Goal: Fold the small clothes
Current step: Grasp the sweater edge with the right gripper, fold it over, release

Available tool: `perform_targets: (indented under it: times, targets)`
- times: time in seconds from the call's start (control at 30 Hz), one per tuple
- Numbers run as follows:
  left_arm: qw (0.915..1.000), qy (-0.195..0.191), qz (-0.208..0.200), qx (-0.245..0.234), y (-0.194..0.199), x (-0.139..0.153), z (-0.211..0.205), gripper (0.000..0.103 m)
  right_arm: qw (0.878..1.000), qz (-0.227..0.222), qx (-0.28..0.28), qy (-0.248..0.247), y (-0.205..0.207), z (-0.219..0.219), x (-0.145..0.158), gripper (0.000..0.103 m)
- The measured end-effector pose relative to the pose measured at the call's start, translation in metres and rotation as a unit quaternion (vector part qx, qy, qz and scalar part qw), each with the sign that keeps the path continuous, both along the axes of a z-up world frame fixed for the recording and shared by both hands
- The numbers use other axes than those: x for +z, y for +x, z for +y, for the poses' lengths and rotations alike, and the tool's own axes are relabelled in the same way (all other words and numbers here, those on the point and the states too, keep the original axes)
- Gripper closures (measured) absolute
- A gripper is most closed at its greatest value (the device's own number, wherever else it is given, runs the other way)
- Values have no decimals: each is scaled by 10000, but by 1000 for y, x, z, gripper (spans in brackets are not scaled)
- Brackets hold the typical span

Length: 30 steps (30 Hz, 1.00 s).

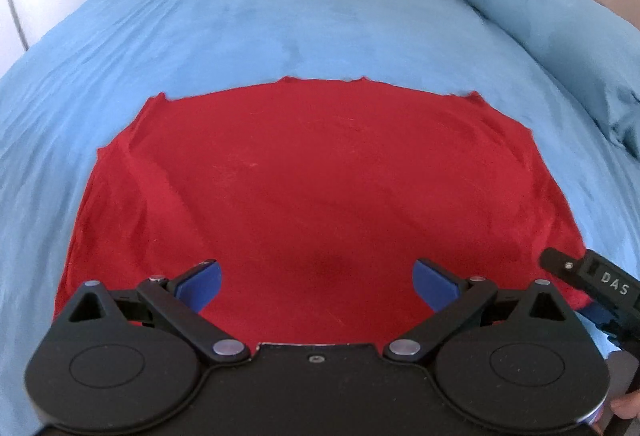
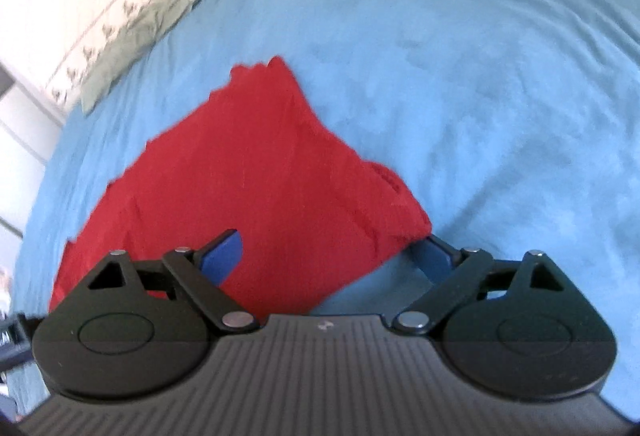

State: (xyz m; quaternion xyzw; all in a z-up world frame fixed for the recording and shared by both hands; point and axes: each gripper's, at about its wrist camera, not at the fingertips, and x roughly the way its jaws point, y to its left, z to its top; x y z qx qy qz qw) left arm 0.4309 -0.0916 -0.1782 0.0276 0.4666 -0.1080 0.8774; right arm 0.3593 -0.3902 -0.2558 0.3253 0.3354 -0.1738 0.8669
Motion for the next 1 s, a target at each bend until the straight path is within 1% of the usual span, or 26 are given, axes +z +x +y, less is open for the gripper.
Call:
perform_targets:
  times: [0.03,0.07,0.1,0.23,0.27,0.3,0.37,0.4,0.47,0.5,0.57,0.63,0.67,0.73,0.77,0.8,0.9,0.97,1.0]
  targets:
    - [10000,-50,22,64,3,-1,2,0,10000,-39,-53,-58,3,-1,1,7]
    - [9999,-107,19,123,6,-3,5,0,9999,-80,-72,-128,6,-2,3,16]
    - [9997,-148,-2,177,9,-4,8,0,9997,-149,-51,-162,9,-3,4,23]
    - [9992,-173,-148,328,25,-9,15,1,9997,-248,-26,-85,19,-6,2,30]
    - [9991,-177,-178,350,31,-10,16,1,9997,-234,-16,-111,21,-6,2,36]
    - [9990,-207,-170,350,37,-12,18,3,9996,-218,26,-198,23,-4,3,50]
    - [9990,-278,-160,321,49,-15,19,4,9982,-121,217,-546,26,3,11,64]
    - [9990,-298,-149,299,54,-17,19,5,9969,-82,308,-718,27,7,16,68]
    - [9991,-265,-132,297,63,-21,19,5,9948,-105,472,-900,28,14,28,73]
    - [9992,-229,-58,311,68,-25,19,6,9935,-157,567,-970,30,17,35,73]
    - [9991,-232,185,315,77,-33,22,12,9930,-307,767,-848,35,21,49,79]
    - [9988,-138,412,214,86,-40,24,12,9910,-445,952,-827,43,29,65,79]
    - [9990,-99,419,146,88,-39,25,12,9894,-528,1051,-845,48,35,75,80]
    - [9988,-82,470,51,92,-34,32,16,9867,-700,1213,-822,59,50,93,80]
    - [9988,-85,479,56,94,-30,38,19,9847,-818,1322,-782,66,60,103,80]
    - [9989,-109,448,94,95,-24,49,20,9825,-914,1439,-750,73,70,112,81]
    - [9990,-189,324,233,92,-4,89,19,9706,-1287,1937,-625,95,116,140,81]
    - [9991,-145,238,321,86,7,122,19,9586,-1506,2349,-570,106,150,153,81]
    - [9990,-86,207,387,81,11,141,19,9498,-1624,2622,-530,111,172,158,81]
